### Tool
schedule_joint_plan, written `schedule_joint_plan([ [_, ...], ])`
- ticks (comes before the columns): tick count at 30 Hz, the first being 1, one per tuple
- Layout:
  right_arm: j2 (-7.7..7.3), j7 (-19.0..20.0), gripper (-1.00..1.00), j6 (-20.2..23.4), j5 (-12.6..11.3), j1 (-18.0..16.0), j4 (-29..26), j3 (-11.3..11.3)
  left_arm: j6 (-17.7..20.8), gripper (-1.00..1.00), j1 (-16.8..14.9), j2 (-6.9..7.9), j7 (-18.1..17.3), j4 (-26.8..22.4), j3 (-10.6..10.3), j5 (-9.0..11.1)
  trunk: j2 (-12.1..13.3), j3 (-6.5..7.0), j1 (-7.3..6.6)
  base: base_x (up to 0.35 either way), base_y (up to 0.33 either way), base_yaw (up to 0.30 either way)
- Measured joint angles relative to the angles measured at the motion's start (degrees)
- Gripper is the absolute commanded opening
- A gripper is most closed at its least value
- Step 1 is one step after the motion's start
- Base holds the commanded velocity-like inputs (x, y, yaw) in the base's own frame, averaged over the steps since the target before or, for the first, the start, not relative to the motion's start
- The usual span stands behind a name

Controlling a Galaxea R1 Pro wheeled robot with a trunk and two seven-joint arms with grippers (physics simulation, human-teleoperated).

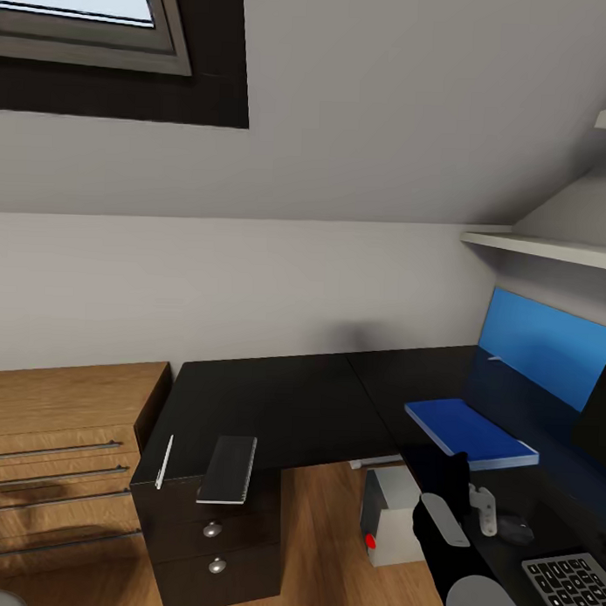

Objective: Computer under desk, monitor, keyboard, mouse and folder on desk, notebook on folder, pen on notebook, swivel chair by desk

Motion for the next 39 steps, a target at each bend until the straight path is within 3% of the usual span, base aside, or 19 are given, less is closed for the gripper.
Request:
schedule_joint_plan([
  [23, -0.03, 0.0, -1.00, 0.1, 0.1, 0.0, 0.2, 0.1, 0.0, 1.00, 0.0, 0.00, -0.1, 0.1, -0.1, 0.0, 0.0, 0.00, 0.01, -0.077, 0.000, 0.000],
  [39, -0.10, 0.0, -1.00, 0.1, 0.1, 0.0, 0.2, 0.1, 0.0, 1.00, 0.0, -0.01, -0.2, 0.1, -0.1, 0.0, 0.0, 0.00, -0.01, 0.046, 0.082, 0.000],
])
